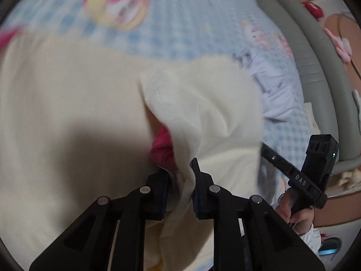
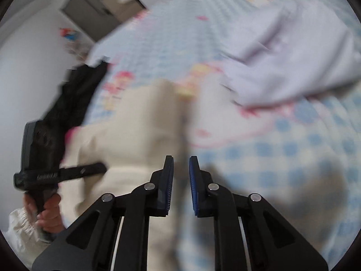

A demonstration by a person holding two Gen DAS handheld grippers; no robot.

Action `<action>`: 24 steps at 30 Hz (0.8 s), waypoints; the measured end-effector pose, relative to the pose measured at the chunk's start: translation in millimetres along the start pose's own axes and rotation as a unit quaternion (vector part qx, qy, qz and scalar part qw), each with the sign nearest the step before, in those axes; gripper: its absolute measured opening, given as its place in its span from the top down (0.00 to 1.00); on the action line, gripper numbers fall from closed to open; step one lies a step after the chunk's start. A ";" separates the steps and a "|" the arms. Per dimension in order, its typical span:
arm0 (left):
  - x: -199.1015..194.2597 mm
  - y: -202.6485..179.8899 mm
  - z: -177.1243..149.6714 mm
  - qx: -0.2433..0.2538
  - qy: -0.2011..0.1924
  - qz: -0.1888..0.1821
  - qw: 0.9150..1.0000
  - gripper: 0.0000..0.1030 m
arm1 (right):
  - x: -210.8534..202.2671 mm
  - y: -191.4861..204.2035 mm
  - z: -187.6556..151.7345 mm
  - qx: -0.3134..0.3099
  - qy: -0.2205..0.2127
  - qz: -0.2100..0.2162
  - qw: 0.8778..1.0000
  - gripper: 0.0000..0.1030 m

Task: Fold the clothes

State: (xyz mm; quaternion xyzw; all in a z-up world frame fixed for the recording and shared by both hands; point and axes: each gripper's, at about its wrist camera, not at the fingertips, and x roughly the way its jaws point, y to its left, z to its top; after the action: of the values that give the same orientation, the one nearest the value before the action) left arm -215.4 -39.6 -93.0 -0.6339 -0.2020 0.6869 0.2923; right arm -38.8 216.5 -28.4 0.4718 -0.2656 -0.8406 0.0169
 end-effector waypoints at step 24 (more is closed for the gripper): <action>-33.0 -5.5 -95.9 0.073 -0.033 0.059 0.995 0.69 | -23.8 51.3 -111.9 -0.118 0.048 -0.031 0.991 0.50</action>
State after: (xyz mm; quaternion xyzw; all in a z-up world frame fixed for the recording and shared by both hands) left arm -118.9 -66.1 -75.6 -0.5989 -0.1231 0.7364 0.2896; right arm 52.7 131.0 -32.3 0.5144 -0.1490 -0.8424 0.0594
